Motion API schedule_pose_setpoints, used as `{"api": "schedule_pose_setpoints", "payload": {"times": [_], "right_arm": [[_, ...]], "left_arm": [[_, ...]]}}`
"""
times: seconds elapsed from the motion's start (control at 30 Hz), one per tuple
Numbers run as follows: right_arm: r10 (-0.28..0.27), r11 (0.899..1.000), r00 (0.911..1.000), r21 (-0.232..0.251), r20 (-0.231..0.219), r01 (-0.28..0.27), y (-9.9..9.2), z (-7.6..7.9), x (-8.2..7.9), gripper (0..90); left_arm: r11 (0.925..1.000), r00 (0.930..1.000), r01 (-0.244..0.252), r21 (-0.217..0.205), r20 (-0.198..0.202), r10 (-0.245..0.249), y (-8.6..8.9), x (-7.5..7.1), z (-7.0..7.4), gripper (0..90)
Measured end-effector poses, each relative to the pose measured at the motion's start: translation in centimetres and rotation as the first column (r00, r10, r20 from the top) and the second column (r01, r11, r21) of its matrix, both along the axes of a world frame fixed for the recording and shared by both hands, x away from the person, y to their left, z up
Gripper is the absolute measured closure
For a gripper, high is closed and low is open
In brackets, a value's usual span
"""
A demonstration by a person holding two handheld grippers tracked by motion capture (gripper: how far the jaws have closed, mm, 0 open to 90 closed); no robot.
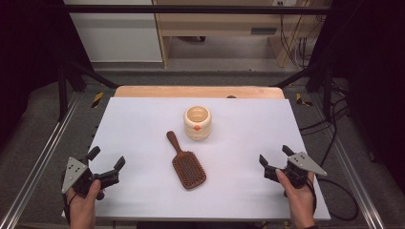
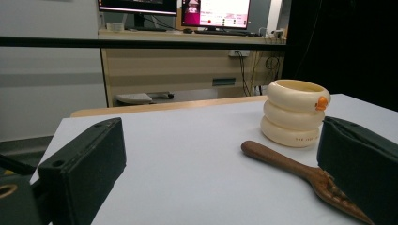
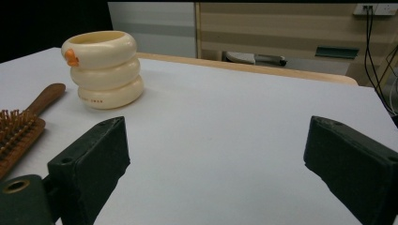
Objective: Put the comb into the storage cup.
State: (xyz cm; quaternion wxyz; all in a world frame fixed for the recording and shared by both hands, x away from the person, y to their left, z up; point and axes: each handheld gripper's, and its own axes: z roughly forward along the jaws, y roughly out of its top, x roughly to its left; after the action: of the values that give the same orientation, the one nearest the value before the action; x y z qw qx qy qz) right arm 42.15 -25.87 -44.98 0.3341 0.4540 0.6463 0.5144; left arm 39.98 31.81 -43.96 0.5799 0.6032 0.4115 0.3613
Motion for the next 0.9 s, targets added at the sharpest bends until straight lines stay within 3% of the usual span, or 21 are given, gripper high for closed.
{"api": "schedule_pose_setpoints", "payload": {"times": [0.2,0.37,0.43,0.63,0.9], "right_arm": [[0.003,1.000,1.0000,0.006,0.005,-0.003,0.5,0.1,0.0,5.6],[-0.003,1.000,0.9986,0.008,-0.054,0.004,0.8,-0.1,0.3,4.8],[-0.008,1.000,0.9983,0.023,-0.058,0.009,0.8,0.0,0.4,5.1],[-0.029,0.999,0.9987,0.044,-0.042,0.031,1.0,0.2,0.3,5.5],[-0.015,0.999,0.9987,0.051,-0.050,0.017,1.4,0.4,0.4,6.1]], "left_arm": [[1.0000,1.0000,-0.001,0.002,-0.001,0.001,-0.1,-0.1,0.0,1.8],[1.0000,1.0000,0.002,0.009,-0.006,-0.002,-0.4,0.0,-0.1,1.8],[0.9999,0.9999,0.003,0.013,-0.010,-0.003,-0.4,0.0,-0.1,1.7],[0.9998,0.9999,0.002,0.020,-0.015,-0.002,-0.8,0.0,-0.1,1.3],[0.9995,0.9998,0.006,0.031,-0.019,-0.006,-0.8,-0.1,-0.2,1.2]]}}
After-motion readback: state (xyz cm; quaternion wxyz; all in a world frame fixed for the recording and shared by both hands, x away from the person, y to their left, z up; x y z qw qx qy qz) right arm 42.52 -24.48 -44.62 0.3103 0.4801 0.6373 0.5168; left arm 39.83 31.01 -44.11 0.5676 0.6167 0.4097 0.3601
